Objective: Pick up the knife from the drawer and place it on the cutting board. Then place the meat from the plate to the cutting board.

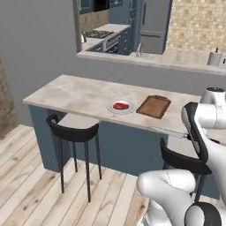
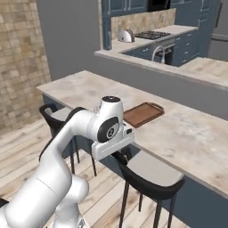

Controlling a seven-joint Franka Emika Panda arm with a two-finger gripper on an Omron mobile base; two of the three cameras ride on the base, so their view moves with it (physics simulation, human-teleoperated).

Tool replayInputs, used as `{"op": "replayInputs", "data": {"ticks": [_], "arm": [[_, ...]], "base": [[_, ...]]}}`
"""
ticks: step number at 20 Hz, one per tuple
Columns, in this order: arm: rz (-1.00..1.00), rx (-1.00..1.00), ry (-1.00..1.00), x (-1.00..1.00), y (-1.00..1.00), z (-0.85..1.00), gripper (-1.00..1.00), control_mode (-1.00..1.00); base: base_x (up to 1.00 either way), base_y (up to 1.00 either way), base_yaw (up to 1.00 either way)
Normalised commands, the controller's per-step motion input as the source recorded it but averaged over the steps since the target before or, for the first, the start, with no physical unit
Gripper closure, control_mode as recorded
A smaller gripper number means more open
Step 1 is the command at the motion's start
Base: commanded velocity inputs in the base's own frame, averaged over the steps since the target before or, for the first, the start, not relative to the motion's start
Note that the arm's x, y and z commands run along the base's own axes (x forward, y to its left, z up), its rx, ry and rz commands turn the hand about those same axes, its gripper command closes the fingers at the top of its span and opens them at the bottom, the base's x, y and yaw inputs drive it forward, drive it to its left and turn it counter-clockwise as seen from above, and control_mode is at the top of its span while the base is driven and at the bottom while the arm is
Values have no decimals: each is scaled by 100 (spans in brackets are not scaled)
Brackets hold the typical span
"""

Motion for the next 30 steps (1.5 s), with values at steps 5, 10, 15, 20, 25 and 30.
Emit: {"op": "replayInputs", "data": {"ticks": [5, 10, 15, 20, 25, 30], "arm": [[0, 0, 0, 0, 0, 0, 100, 100], [0, 0, 0, 0, 0, 0, 100, 100], [0, 0, 0, 0, 0, 0, 100, 100], [0, 0, 0, 0, 0, 0, 100, 100], [0, 0, 0, 0, 0, 0, 100, 100], [0, 0, 0, 0, 0, 0, 100, 100]], "base": [[48, 54, -41], [46, 44, -41], [50, 29, -40], [53, 27, -38], [59, 32, -35], [64, 38, -31]]}}
